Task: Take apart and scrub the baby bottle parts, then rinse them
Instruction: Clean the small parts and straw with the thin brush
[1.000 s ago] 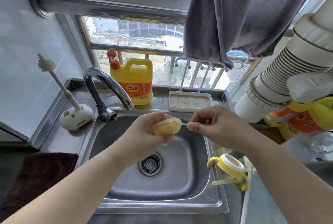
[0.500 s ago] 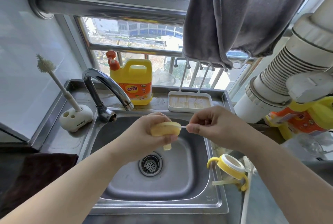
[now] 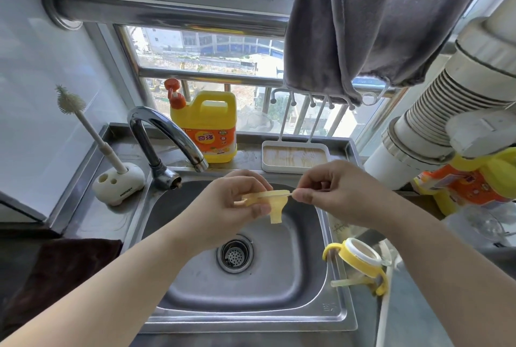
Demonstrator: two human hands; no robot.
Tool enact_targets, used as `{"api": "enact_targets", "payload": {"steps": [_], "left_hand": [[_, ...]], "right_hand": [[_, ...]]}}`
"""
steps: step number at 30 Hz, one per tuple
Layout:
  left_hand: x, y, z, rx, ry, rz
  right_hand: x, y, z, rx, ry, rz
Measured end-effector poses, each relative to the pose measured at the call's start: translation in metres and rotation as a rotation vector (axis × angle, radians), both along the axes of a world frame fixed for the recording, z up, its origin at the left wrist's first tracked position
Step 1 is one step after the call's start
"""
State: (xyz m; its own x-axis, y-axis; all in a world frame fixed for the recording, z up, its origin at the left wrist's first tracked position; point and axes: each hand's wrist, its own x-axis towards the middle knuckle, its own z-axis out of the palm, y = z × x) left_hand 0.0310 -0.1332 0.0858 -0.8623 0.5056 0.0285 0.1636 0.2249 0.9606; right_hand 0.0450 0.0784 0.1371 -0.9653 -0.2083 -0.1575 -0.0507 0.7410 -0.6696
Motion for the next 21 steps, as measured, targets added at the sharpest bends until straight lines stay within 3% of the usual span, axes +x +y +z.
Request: {"api": "enact_targets", "payload": {"steps": [8, 13, 17, 21], "left_hand": [[0.003, 0.006, -0.001, 0.052, -0.087, -0.005], [0.000, -0.005, -0.002, 0.226, -0.153, 0.068], [0.001, -0.008, -0.008, 0.096, -0.066, 0.084], [0.007, -0.002, -0.009, -0.023, 0.028, 0.074]], "right_hand": [[0.000, -0.009, -0.001, -0.044, 0.016, 0.038], [0.003, 0.017, -0.003, 0.070, -0.018, -0.088], [0.006, 0.012, -0.003, -0.102, -0.021, -0.247], [0.008, -0.016, -0.017, -0.138, -0.184, -0.277]]}}
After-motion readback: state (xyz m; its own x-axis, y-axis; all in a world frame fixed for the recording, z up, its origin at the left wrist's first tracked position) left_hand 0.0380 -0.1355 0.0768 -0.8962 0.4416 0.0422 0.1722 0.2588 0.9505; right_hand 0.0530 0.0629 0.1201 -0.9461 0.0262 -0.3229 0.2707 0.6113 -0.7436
